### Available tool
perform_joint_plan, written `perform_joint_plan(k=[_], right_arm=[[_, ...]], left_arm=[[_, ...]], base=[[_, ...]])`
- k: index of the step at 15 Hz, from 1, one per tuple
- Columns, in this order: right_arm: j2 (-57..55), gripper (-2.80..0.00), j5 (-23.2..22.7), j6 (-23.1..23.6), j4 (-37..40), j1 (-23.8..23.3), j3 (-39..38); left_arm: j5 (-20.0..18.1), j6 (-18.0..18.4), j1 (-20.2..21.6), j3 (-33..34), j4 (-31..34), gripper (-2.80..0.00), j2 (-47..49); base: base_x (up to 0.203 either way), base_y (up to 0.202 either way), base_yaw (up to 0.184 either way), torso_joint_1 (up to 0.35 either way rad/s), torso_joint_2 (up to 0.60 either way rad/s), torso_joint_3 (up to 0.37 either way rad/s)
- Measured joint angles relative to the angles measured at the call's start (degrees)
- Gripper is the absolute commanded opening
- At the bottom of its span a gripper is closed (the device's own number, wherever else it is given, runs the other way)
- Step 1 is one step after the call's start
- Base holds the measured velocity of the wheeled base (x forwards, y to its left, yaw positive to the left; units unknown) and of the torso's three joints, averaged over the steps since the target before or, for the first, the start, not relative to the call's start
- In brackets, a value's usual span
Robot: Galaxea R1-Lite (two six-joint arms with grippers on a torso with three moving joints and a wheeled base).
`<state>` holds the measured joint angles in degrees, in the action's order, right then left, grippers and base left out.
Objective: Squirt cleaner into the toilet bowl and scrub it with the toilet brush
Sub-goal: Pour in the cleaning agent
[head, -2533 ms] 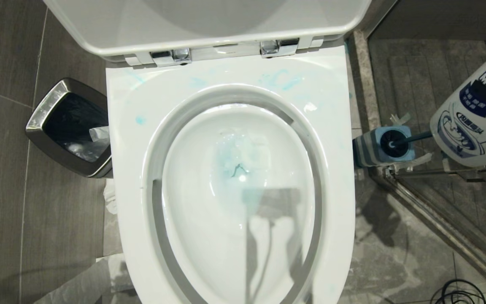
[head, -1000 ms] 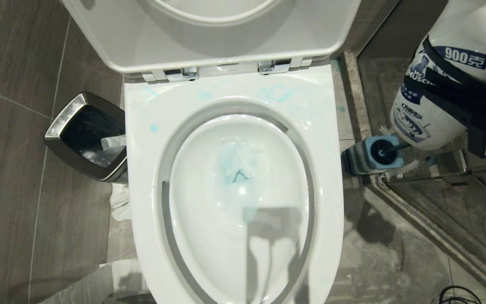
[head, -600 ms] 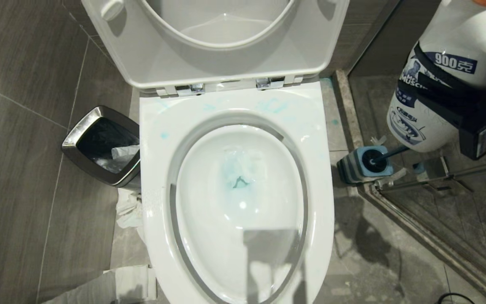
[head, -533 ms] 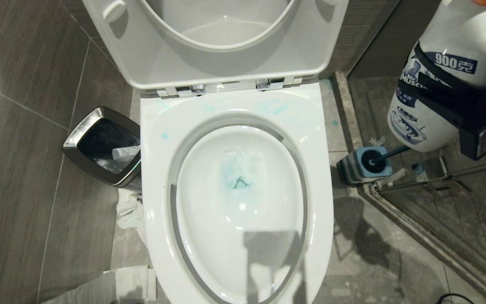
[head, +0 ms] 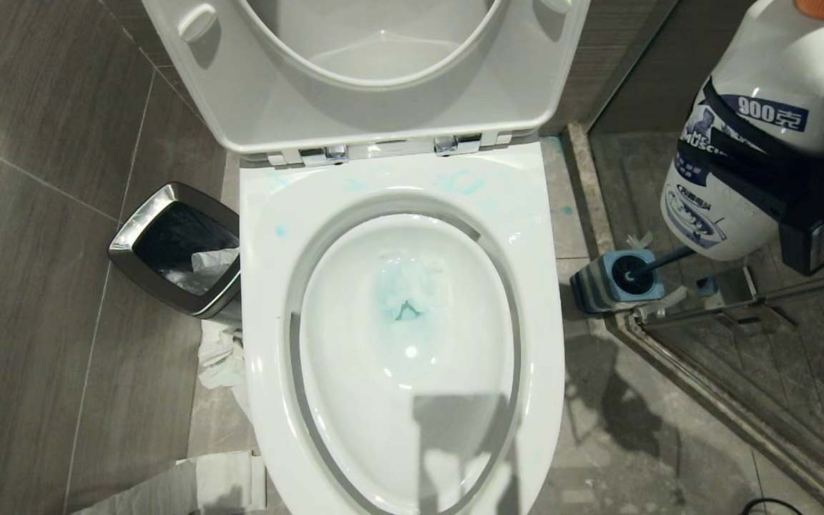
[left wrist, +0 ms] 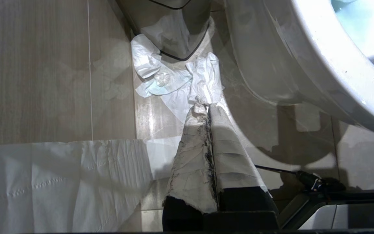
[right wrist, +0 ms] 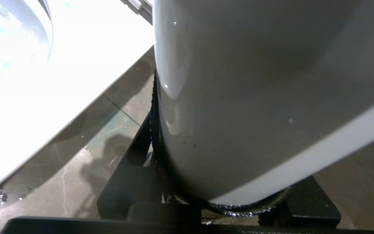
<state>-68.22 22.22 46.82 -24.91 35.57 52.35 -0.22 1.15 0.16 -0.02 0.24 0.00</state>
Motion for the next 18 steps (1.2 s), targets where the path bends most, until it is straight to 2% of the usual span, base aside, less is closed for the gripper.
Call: perform_joint_plan(k=[2,8,12,15,18], right_arm=[[0.25,-2.8,0.01,0.0,-0.01,0.1,-0.21],[1.06,-2.8,-0.01,1.51,0.02,1.57,-2.53],[-1.28,-2.8,0.61,2.23,-0.81,4.29,-2.62],[-4.14,-2.8,6.77,4.92,-5.72,7.65,-1.96],[-6.11,-2.8,13.36,13.93,-6.04,9.72,-0.73]], left_arm=[[-0.46,1.35,0.0,0.0,0.09,-2.8,0.0],[-0.35,1.55,-0.02,0.02,0.22,-2.8,0.0],[-0.04,0.89,0.0,0.02,0.2,-2.8,0.0],[0.12,0.34,0.0,0.02,0.17,-2.8,0.0],[0.22,0.25,0.0,0.02,0.16,-2.8,0.0]], base=[[0.0,0.0,0.0,0.0,0.0,0.0],[0.0,0.0,0.0,0.0,0.0,0.0],[0.0,0.0,0.0,0.0,0.0,0.0],[0.0,0.0,0.0,0.0,0.0,0.0],[0.0,0.0,0.0,0.0,0.0,0.0]])
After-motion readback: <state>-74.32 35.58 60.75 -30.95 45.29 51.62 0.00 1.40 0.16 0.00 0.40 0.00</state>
